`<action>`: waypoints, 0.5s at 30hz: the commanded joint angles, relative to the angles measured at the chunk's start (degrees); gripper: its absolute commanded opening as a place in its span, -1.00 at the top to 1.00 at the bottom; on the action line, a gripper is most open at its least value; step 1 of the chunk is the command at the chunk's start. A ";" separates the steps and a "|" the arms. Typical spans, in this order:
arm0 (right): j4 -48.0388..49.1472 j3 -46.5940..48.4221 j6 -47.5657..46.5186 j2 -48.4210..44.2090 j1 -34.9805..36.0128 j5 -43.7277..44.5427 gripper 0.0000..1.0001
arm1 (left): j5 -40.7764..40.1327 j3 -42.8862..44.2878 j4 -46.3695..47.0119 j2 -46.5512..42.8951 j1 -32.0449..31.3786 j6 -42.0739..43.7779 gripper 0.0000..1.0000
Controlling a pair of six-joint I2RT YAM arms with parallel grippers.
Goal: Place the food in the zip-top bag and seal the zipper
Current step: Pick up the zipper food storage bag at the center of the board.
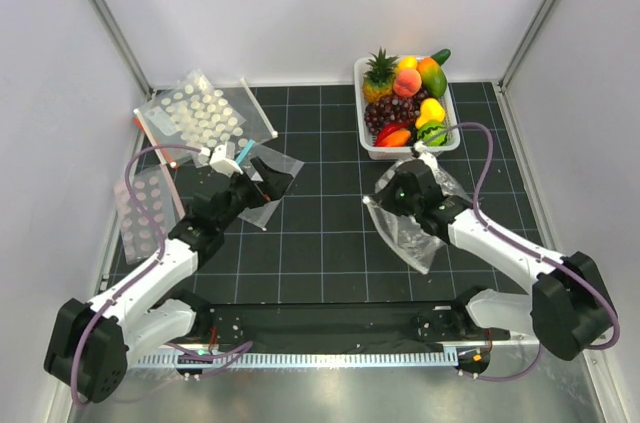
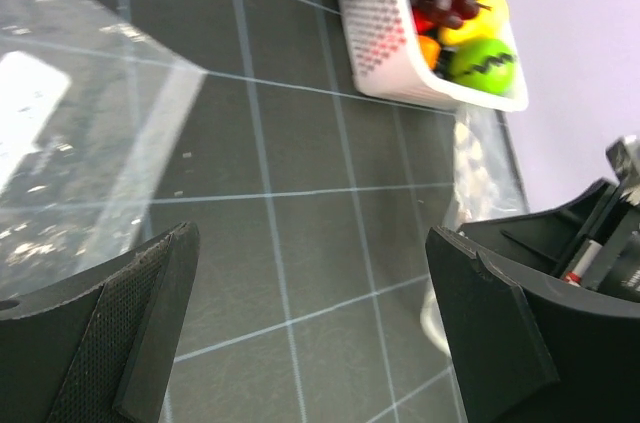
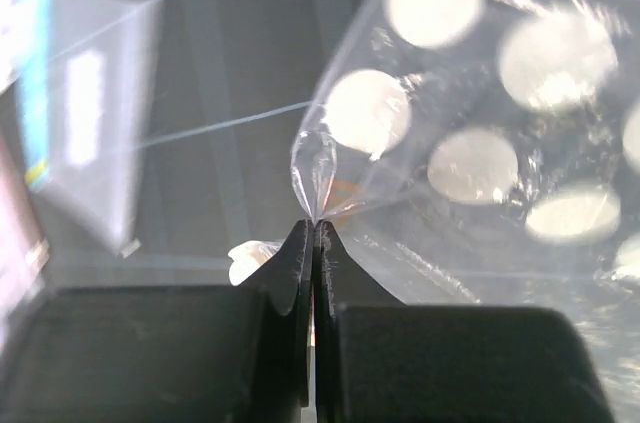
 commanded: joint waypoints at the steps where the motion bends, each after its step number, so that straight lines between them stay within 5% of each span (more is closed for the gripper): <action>1: 3.41 7.04 -4.84 -2.37 4.91 -1.05 0.98 | 5.72 0.14 8.13 0.68 -0.67 1.03 -0.99; 9: 11.56 14.10 -6.09 -2.64 7.20 -10.54 0.98 | 11.70 1.37 12.88 4.99 -3.05 1.55 -1.00; 15: 21.58 10.77 -0.12 -3.95 7.20 -3.08 0.98 | 16.88 -2.84 23.24 2.09 -3.58 1.20 -0.99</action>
